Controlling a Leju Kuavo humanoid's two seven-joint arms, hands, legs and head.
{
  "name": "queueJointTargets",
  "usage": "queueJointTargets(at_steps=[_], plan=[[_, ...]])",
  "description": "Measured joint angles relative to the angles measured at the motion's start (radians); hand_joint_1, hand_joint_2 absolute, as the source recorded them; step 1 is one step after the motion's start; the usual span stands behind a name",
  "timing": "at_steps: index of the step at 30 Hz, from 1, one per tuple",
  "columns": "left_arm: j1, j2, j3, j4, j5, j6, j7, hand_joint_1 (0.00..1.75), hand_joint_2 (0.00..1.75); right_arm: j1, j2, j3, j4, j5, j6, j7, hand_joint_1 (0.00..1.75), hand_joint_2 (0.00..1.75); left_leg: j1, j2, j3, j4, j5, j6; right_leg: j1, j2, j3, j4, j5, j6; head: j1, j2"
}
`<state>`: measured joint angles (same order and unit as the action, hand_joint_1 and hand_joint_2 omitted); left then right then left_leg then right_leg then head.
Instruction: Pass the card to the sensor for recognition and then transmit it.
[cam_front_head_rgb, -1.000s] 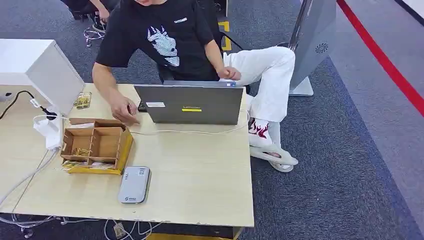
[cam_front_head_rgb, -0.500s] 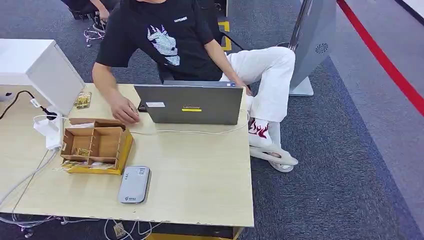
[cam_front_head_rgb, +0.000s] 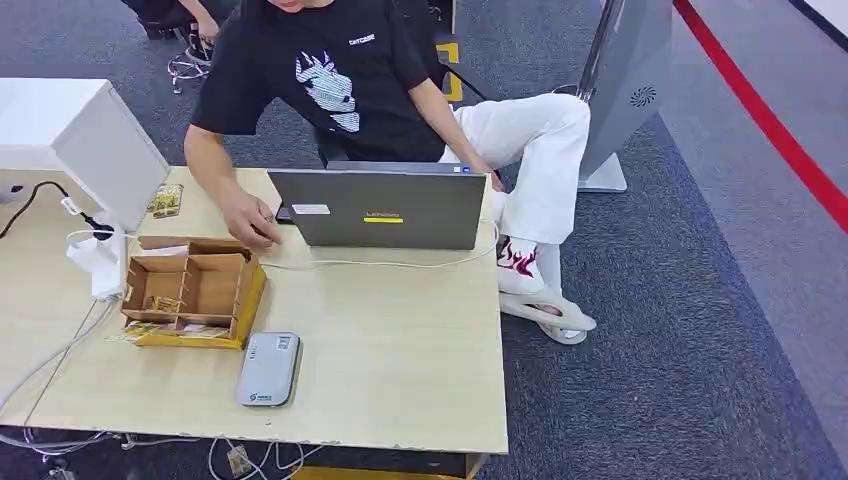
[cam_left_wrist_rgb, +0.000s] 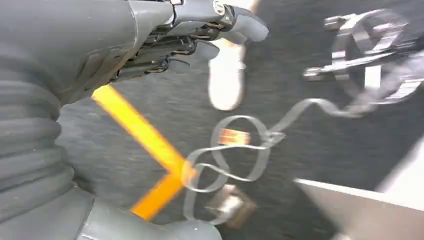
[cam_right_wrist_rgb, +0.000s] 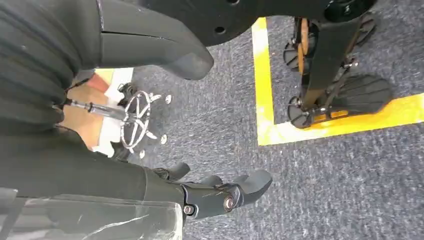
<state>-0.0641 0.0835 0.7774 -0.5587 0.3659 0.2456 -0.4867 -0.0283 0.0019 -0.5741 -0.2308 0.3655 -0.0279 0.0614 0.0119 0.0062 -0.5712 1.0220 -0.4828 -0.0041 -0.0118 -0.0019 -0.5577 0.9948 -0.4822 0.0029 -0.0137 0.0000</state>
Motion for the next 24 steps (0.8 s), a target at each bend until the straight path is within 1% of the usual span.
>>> queueJointTargets(at_steps=[7, 12, 17, 24], plan=[[-0.002, -0.065, 0.048, -0.225, -0.034, 0.037, -0.075, 0.0, 1.75, -0.001, 0.003, -0.011, 0.008, 0.034, -0.011, 0.014, 0.0, 1.75, 0.0, 0.0, 0.0, 0.0, 0.0, 0.0, 0.0, 0.0, 0.0, 0.0, 0.0, 0.0, 0.0, 0.0], [0.005, -0.118, 0.058, -0.399, -0.07, 0.058, -0.121, 0.0, 1.75, -0.003, 0.008, -0.025, 0.013, 0.054, -0.024, 0.022, 0.0, 1.75, 0.0, -0.001, 0.0, 0.0, 0.0, 0.0, 0.0, -0.001, 0.0, 0.0, 0.0, 0.0, 0.0, 0.0], [0.009, -0.177, 0.059, -0.583, -0.146, 0.089, -0.153, 0.0, 1.75, -0.004, 0.015, -0.04, 0.015, 0.071, -0.032, 0.031, 0.0, 1.75, 0.0, 0.0, 0.0, 0.0, 0.001, -0.001, 0.0, -0.001, 0.0, 0.0, 0.0, 0.0, 0.0, 0.0], [0.018, -0.243, 0.058, -0.797, -0.258, 0.144, -0.192, 0.0, 1.75, -0.005, 0.024, -0.061, 0.015, 0.096, -0.052, 0.031, 0.0, 1.75, 0.0, 0.0, 0.0, 0.0, 0.001, -0.001, 0.0, -0.001, 0.0, 0.0, 0.0, 0.0, 0.0, 0.0]])
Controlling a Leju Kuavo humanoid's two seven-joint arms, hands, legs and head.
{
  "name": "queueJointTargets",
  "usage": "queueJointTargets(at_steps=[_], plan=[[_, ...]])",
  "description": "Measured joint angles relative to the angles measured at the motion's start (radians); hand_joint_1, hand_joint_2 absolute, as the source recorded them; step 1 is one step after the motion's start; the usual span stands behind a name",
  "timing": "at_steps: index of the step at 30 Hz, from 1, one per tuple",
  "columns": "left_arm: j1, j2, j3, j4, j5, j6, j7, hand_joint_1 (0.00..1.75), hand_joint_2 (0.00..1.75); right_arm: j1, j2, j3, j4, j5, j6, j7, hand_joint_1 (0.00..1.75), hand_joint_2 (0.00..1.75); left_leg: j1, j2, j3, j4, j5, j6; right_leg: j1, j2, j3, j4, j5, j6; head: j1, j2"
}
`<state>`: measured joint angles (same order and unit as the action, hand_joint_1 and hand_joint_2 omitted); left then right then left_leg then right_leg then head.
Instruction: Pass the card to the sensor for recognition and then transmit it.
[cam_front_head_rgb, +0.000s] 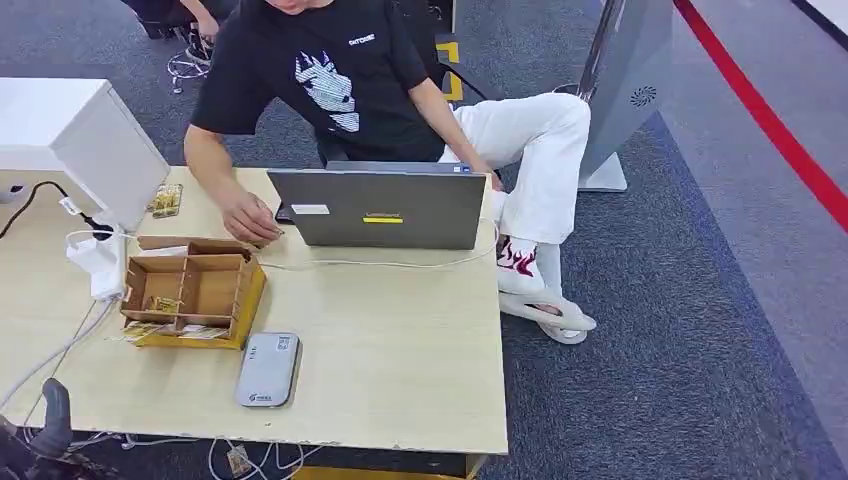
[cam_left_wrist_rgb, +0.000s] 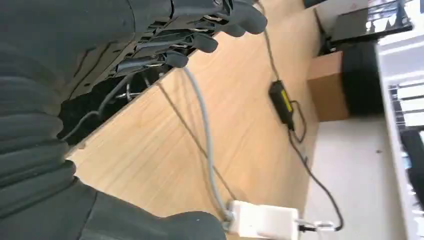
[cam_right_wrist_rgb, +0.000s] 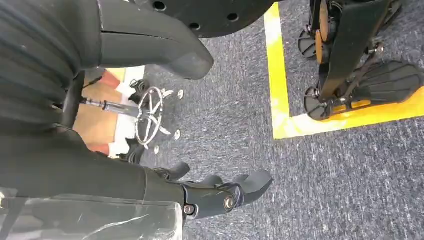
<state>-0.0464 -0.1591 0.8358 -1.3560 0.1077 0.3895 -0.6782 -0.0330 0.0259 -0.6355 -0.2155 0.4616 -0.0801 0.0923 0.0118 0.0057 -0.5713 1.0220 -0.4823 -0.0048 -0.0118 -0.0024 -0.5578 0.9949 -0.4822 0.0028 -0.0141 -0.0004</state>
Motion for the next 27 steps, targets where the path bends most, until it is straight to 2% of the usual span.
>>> queueJointTargets(at_steps=[3, 6, 11, 12, 13, 27], plan=[[0.013, -0.024, -0.008, -0.086, -0.047, 0.028, -0.013, 0.0, 1.75, 0.0, 0.004, -0.011, 0.0, 0.01, -0.011, 0.001, 0.0, 1.75, 0.0, 0.0, 0.0, 0.0, 0.0, 0.0, 0.0, 0.0, 0.0, 0.0, 0.0, 0.0, 0.0, 0.0], [0.037, -0.03, -0.05, -0.167, -0.101, 0.063, -0.02, 0.0, 1.75, 0.0, 0.006, -0.021, 0.001, 0.02, -0.012, 0.002, 0.0, 1.75, 0.0, 0.0, 0.0, 0.0, 0.0, 0.0, 0.0, 0.0, 0.0, 0.0, 0.0, 0.0, 0.0, 0.0], [0.066, -0.004, -0.137, -0.189, -0.213, 0.113, -0.018, 0.0, 1.75, 0.0, 0.008, -0.032, 0.001, 0.025, -0.013, 0.002, 0.0, 1.75, 0.0, 0.0, 0.0, 0.0, 0.0, 0.0, 0.0, 0.001, 0.0, 0.0, 0.0, 0.0, 0.0, 0.0], [0.068, 0.003, -0.151, -0.192, -0.251, 0.121, -0.009, 0.0, 0.0, 0.0, 0.008, -0.035, 0.002, 0.025, -0.013, 0.002, 0.0, 1.75, 0.0, 0.0, 0.0, 0.0, 0.0, 0.0, 0.0, 0.0, 0.0, 0.0, 0.0, 0.0, 0.0, 0.0], [0.071, 0.011, -0.166, -0.193, -0.287, 0.126, 0.001, 0.0, 1.75, 0.0, 0.009, -0.037, 0.002, 0.026, -0.013, 0.002, 0.0, 1.75, 0.0, 0.0, 0.0, 0.0, 0.0, 0.0, 0.0, 0.0, 0.0, 0.0, 0.0, 0.0, 0.0, 0.0], [0.079, 0.162, -0.396, -0.173, -0.721, 0.162, 0.17, 0.0, 1.75, 0.0, 0.009, -0.06, 0.002, 0.045, -0.007, 0.002, 0.0, 1.75, 0.0, 0.0, 0.0, 0.0, 0.001, 0.0, 0.0, 0.001, -0.001, 0.0, 0.0, 0.0, 0.0, 0.0]])
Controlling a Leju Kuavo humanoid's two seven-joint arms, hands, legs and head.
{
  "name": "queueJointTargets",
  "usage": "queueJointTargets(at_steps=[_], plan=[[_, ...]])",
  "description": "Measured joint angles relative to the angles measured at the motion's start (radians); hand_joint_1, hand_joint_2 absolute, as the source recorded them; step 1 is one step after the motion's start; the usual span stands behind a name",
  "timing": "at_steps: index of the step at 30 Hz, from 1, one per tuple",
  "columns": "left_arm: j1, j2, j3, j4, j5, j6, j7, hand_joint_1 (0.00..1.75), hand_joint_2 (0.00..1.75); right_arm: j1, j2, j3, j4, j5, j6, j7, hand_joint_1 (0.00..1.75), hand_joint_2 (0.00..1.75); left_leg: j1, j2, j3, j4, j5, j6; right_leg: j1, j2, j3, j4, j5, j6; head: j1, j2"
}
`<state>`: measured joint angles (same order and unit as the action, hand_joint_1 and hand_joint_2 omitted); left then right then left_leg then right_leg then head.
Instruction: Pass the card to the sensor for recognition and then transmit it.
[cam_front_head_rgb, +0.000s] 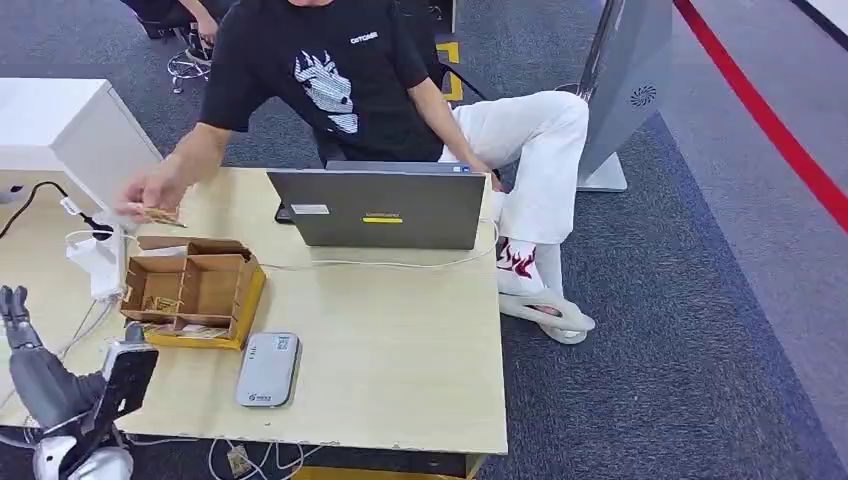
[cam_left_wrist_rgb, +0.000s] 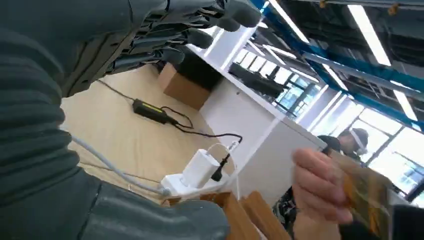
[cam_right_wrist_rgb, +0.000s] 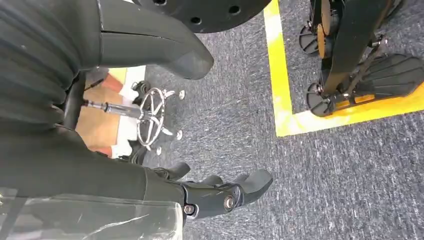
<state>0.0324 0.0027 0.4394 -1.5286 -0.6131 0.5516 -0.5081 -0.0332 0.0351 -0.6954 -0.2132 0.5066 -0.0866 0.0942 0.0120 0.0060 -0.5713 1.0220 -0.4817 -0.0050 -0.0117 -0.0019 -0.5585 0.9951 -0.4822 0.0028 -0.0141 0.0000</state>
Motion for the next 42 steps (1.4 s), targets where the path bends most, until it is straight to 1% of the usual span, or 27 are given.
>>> queueJointTargets(at_steps=[7, 18, 20, 22, 23, 24, 31, 38, 40, 42], plan=[[-0.03, 0.083, -0.123, 0.063, -0.191, 0.012, 0.087, 0.0, 1.75, 0.0, 0.0, -0.008, 0.0, 0.018, 0.01, 0.002, 0.0, 1.75, 0.0, 0.0, 0.0, 0.0, 0.0, 0.0, 0.0, 0.0, 0.0, 0.0, 0.0, 0.0, 0.0, 0.0], [-0.112, 0.211, -0.327, 0.198, -0.475, 0.05, 0.218, 0.0, 1.75, -0.001, 0.0, -0.034, 0.0, 0.069, 0.034, -0.001, 0.0, 1.75, 0.0, 0.0, 0.0, 0.0, 0.0, 0.0, 0.0, 0.0, 0.0, 0.0, 0.0, -0.001, 0.0, 0.0], [-0.123, 0.229, -0.359, 0.217, -0.546, 0.066, 0.248, 0.0, 1.75, -0.001, 0.0, -0.038, 0.0, 0.084, 0.037, -0.002, 0.0, 1.75, 0.0, 0.0, 0.0, 0.0, 0.0, 0.0, 0.0, 0.0, 0.0, 0.0, 0.0, -0.001, 0.0, 0.0], [-0.13, 0.241, -0.379, 0.232, -0.566, 0.071, 0.258, 0.0, 1.75, -0.001, 0.0, -0.042, 0.0, 0.09, 0.037, -0.002, 0.0, 1.75, 0.0, 0.0, 0.0, 0.0, 0.0, 0.0, 0.0, 0.0, 0.0, 0.0, 0.0, -0.001, 0.0, 0.0], [-0.132, 0.247, -0.387, 0.237, -0.571, 0.074, 0.259, 0.42, 1.75, -0.001, 0.0, -0.044, 0.0, 0.09, 0.037, -0.002, 0.0, 1.75, 0.0, 0.0, 0.0, 0.0, 0.0, 0.0, 0.0, 0.0, 0.0, 0.0, 0.0, -0.001, 0.0, 0.0], [-0.134, 0.251, -0.393, 0.243, -0.573, 0.075, 0.26, 1.75, 1.75, -0.001, 0.0, -0.047, 0.0, 0.09, 0.037, -0.002, 0.0, 1.75, 0.0, 0.0, 0.0, 0.0, 0.0, 0.0, 0.0, 0.0, 0.0, 0.0, 0.0, -0.001, 0.0, 0.0], [-0.135, 0.264, -0.41, 0.257, -0.563, 0.118, 0.242, 1.75, 1.75, -0.001, 0.0, -0.051, 0.0, 0.104, 0.036, -0.003, 0.0, 1.75, 0.0, 0.0, 0.0, 0.0, 0.0, 0.0, 0.0, 0.0, 0.0, 0.0, 0.0, -0.001, 0.0, 0.0], [-0.133, 0.265, -0.41, 0.257, -0.56, 0.119, 0.239, 1.75, 1.75, -0.001, 0.0, -0.054, 0.0, 0.107, 0.036, -0.005, 0.0, 1.75, 0.0, 0.0, 0.0, 0.0, 0.0, 0.0, 0.0, 0.0, 0.0, 0.0, 0.0, -0.001, 0.0, 0.0], [-0.134, 0.265, -0.41, 0.257, -0.559, 0.131, 0.238, 1.75, 1.75, -0.001, 0.0, -0.055, 0.0, 0.109, 0.036, -0.006, 0.0, 1.75, 0.0, 0.0, 0.0, 0.0, 0.0, 0.0, 0.0, 0.0, 0.0, 0.0, 0.0, -0.001, 0.0, 0.0], [-0.134, 0.264, -0.41, 0.257, -0.558, 0.138, 0.215, 1.75, 1.75, -0.001, 0.001, -0.056, 0.0, 0.115, 0.036, -0.012, 0.0, 1.75, 0.0, 0.0, 0.0, 0.0, 0.0, 0.0, 0.0, 0.0, 0.0, 0.0, 0.0, -0.001, 0.0, 0.0]])
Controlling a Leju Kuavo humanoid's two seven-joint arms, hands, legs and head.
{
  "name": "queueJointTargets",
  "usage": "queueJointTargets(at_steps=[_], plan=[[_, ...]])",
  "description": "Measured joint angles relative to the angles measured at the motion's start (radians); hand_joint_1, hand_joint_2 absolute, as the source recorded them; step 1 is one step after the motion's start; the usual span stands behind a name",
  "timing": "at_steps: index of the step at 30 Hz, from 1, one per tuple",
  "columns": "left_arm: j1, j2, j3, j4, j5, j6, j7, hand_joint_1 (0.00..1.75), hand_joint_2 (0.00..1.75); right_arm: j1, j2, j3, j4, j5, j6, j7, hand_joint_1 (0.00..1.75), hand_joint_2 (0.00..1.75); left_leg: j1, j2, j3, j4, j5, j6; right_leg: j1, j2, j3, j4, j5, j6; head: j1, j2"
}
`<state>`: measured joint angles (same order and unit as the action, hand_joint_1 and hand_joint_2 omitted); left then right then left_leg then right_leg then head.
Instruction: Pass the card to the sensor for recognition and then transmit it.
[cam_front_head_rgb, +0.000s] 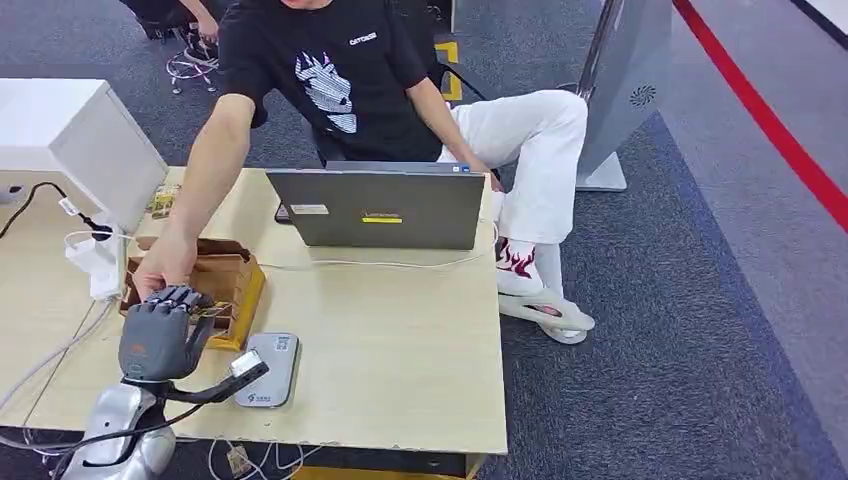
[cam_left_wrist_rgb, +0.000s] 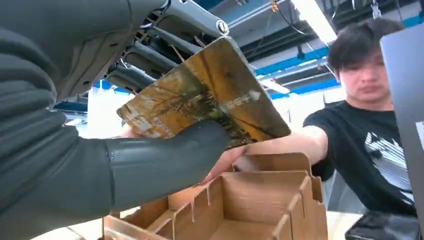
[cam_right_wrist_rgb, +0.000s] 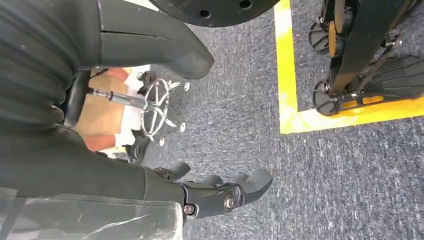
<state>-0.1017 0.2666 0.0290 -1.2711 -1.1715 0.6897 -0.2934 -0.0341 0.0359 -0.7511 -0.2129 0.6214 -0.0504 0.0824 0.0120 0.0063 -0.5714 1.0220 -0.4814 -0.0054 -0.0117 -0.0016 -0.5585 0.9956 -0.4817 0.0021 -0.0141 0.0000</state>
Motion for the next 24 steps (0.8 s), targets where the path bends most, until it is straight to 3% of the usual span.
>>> queueJointTargets(at_steps=[5, 12, 20, 24], plan=[[0.01, -0.012, 0.01, -0.014, -0.005, 0.0, -0.074, 1.75, 1.75, 0.0, 0.001, -0.007, 0.0, 0.018, 0.0, -0.003, 0.0, 1.75, 0.0, 0.0, 0.0, 0.0, 0.0, 0.0, 0.0, 0.0, 0.0, 0.0, 0.0, 0.0, 0.0, 0.0], [0.054, -0.046, -0.025, -0.082, 0.045, -0.016, -0.103, 1.75, 1.75, 0.0, 0.004, -0.025, 0.0, 0.038, 0.0, -0.006, 0.0, 1.75, 0.0, 0.0, 0.0, 0.0, 0.0, 0.0, 0.0, 0.0, 0.0, 0.0, 0.0, 0.0, 0.0, 0.0], [0.064, -0.027, -0.18, -0.109, 0.151, -0.253, -0.099, 1.75, 1.75, 0.0, 0.008, -0.048, 0.0, 0.052, 0.021, -0.006, 0.0, 1.75, 0.0, 0.0, 0.0, 0.0, 0.0, 0.0, 0.0, 0.0, 0.0, 0.0, 0.0, 0.0, 0.0, 0.0], [0.062, 0.002, -0.23, -0.104, 0.157, -0.325, -0.08, 1.75, 1.75, 0.0, 0.008, -0.058, 0.0, 0.062, 0.031, -0.006, 0.0, 1.75, 0.0, 0.0, 0.0, 0.0, 0.0, 0.0, 0.0, 0.0, 0.0, 0.0, 0.0, 0.0, 0.0, 0.0]])
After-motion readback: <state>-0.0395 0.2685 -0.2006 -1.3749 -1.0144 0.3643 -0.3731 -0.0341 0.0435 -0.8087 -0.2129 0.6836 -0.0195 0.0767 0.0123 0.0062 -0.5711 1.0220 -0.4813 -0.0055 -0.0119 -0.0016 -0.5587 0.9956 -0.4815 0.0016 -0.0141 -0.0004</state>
